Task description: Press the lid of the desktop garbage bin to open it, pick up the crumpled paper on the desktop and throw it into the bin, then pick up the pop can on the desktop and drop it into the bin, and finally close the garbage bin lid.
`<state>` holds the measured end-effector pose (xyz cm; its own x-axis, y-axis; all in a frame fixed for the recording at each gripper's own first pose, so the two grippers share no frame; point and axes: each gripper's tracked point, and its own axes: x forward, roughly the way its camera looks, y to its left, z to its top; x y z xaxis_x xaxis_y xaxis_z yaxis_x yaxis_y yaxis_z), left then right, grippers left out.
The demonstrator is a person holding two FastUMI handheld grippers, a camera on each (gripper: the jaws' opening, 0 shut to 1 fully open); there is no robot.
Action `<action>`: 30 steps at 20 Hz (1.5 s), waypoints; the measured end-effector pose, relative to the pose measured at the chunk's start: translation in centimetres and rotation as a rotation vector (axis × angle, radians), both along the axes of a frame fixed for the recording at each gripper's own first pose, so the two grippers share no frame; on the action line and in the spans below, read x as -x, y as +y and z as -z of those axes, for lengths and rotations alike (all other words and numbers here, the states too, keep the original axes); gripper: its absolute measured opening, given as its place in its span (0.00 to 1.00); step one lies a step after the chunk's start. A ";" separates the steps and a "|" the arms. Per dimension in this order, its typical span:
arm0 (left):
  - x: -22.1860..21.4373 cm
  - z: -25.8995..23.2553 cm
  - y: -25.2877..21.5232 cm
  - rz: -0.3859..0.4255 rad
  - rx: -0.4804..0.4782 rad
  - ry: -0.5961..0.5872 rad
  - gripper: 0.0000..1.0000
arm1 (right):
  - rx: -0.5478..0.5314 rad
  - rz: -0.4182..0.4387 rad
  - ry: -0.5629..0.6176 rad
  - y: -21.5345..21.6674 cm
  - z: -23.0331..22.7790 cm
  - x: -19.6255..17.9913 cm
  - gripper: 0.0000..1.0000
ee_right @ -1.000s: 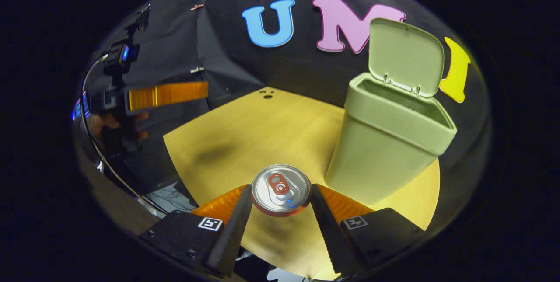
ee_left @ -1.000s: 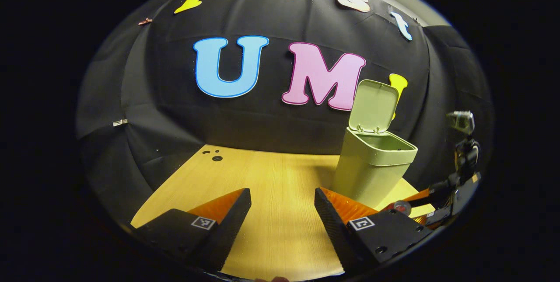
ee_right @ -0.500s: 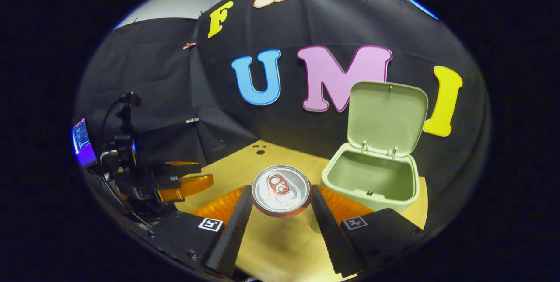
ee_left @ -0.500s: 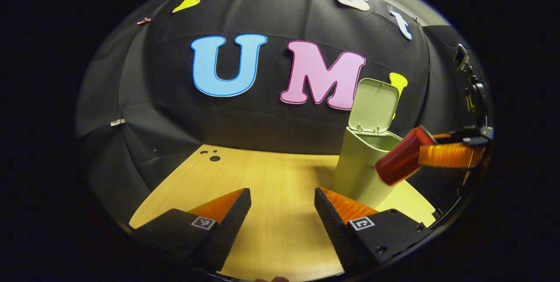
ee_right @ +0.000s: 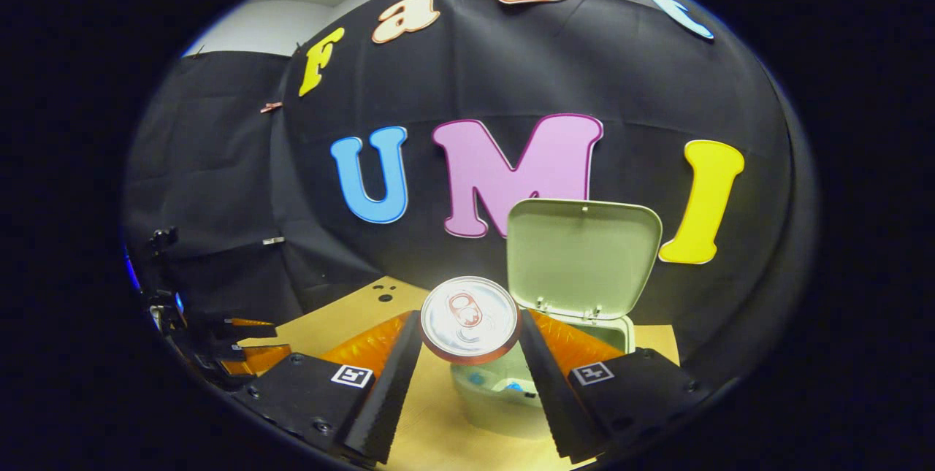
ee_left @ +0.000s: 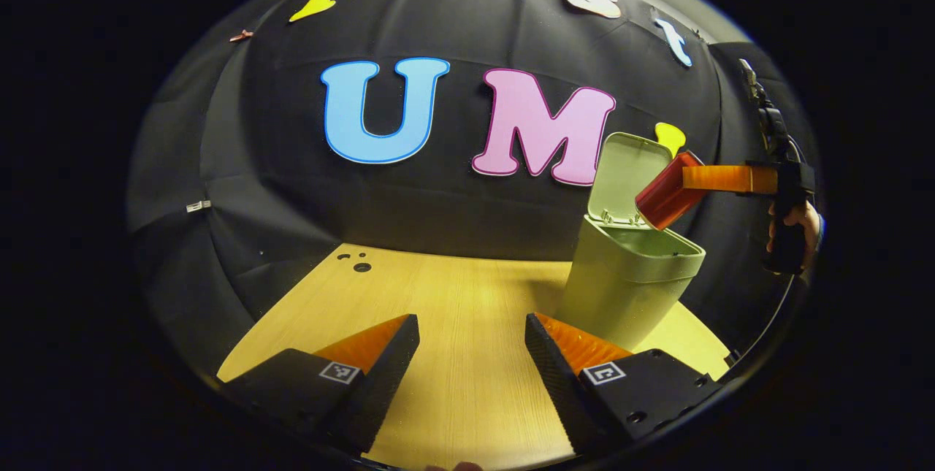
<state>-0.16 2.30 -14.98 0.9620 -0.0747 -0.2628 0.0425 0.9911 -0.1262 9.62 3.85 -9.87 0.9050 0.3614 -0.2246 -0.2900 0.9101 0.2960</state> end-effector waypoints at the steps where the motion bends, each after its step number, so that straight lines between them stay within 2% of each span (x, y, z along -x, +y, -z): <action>1: -0.2 0.0 0.1 -0.002 0.002 0.002 0.95 | -0.003 0.018 0.019 -0.5 0.6 -0.6 0.83; 5: -0.9 0.2 0.3 -0.013 0.001 0.007 0.95 | 0.020 0.048 0.084 -1.4 3.5 -3.1 0.83; 11: -2.0 0.6 0.6 -0.041 -0.001 0.024 0.95 | 0.065 0.019 0.198 -1.2 8.9 -6.3 0.83; 19: -2.8 1.2 1.7 -0.085 0.002 0.046 0.95 | 0.050 0.018 0.295 -0.3 12.5 -9.1 0.84; 25: -3.1 1.5 1.9 -0.097 0.003 0.043 0.95 | 0.052 0.031 0.304 -0.7 13.0 -9.5 0.84; 30: -3.3 1.5 1.5 -0.080 0.005 0.036 0.95 | 0.047 0.047 0.263 -1.6 11.1 -8.5 0.86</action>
<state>3.17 3.82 -16.48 0.9548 0.0011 -0.2971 -0.0419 0.9905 -0.1312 18.09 2.29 -20.97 0.8288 0.3040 -0.4699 -0.1659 0.9353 0.3124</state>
